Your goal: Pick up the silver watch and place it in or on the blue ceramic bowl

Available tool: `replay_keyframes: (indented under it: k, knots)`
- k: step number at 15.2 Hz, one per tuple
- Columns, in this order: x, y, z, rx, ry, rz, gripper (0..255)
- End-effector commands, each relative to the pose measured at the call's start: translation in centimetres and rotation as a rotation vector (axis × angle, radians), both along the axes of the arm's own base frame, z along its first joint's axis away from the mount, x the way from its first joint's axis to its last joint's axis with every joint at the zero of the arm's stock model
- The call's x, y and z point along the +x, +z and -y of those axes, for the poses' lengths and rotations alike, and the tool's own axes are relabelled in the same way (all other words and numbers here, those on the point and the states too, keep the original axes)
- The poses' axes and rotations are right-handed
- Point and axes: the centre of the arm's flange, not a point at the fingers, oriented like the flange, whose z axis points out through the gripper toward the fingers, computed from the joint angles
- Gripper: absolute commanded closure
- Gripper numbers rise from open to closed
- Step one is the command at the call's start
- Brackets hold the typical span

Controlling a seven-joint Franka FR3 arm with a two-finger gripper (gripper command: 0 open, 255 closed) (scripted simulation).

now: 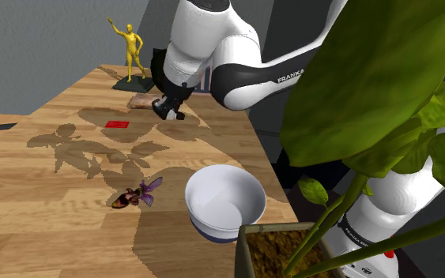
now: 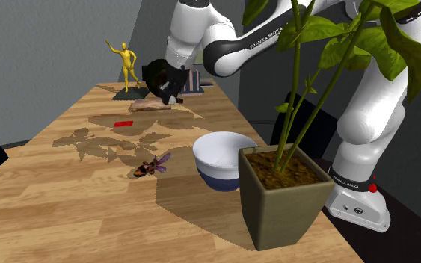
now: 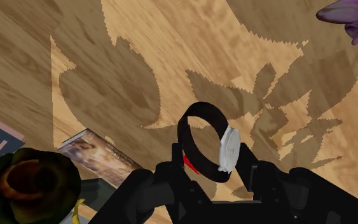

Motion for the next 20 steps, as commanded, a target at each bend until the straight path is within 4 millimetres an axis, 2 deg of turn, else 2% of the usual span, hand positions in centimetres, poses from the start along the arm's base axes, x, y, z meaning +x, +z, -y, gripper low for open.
replay_keyframes:
  k: [1,2,20]
  knots:
    - [0.0,1.1,0.0,0.0,0.0,-0.001,255]
    - [0.0,1.6,0.0,0.0,0.0,-0.001,255]
    - [-23.3,2.0,-4.4,0.0,0.0,-0.001,255]
